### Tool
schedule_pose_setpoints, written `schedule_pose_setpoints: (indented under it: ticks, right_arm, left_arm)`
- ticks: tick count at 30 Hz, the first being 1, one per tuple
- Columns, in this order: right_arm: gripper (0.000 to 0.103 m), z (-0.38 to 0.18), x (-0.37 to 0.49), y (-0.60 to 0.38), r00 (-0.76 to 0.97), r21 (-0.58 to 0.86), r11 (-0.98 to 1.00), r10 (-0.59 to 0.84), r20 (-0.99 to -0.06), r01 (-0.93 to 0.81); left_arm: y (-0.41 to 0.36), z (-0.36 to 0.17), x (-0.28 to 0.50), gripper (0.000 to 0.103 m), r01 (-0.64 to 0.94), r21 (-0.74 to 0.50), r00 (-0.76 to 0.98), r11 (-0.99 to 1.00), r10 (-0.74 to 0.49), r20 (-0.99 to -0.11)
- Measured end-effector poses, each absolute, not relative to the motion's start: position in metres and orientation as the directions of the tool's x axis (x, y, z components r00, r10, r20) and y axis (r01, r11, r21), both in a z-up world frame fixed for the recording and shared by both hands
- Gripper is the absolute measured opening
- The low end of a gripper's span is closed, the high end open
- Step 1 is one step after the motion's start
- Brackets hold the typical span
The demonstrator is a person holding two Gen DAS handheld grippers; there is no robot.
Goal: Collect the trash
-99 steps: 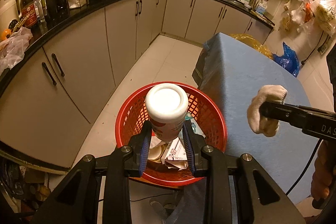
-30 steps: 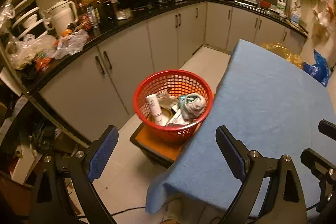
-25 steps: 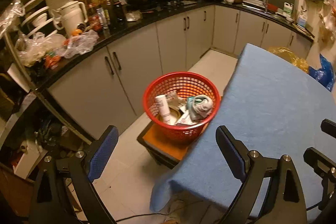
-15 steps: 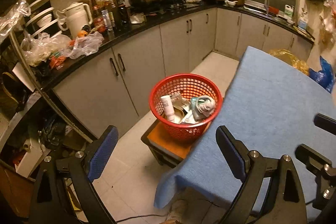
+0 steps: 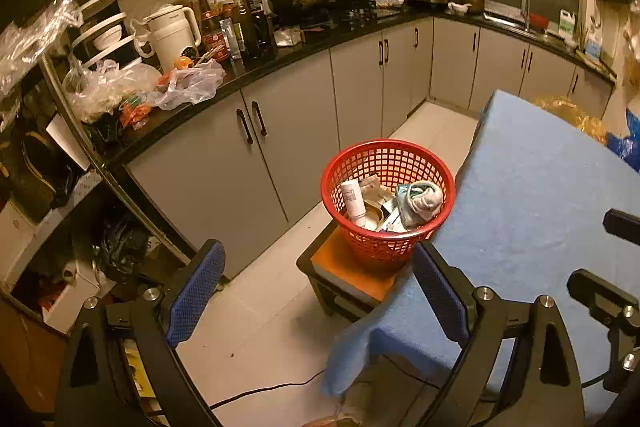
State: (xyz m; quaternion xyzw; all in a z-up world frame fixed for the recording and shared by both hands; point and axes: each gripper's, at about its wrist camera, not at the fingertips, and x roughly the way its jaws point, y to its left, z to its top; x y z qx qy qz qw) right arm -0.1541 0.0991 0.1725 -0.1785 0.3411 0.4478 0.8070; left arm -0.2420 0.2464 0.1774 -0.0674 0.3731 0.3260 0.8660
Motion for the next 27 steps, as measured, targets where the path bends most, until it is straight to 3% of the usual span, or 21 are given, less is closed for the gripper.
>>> schedule_pose_setpoints:
  ticks: [4, 13, 27]
  right_arm:
    - [0.076, 0.171, -0.155, 0.103, 0.358, 0.014, 0.525, 0.599, -0.716, -0.851]
    - [0.076, 0.167, -0.154, 0.106, 0.347, 0.012, 0.515, 0.596, -0.724, -0.857]
    - [0.076, 0.163, -0.153, 0.105, 0.345, 0.007, 0.511, 0.590, -0.730, -0.860]
  left_arm:
    - [0.247, 0.173, -0.244, 0.093, -0.625, 0.166, 0.481, 0.763, 0.544, -0.687]
    - [0.257, 0.162, -0.245, 0.094, -0.645, 0.130, 0.442, 0.753, 0.506, -0.741]
    - [0.249, 0.151, -0.237, 0.094, -0.640, 0.235, 0.345, 0.731, 0.547, -0.763]
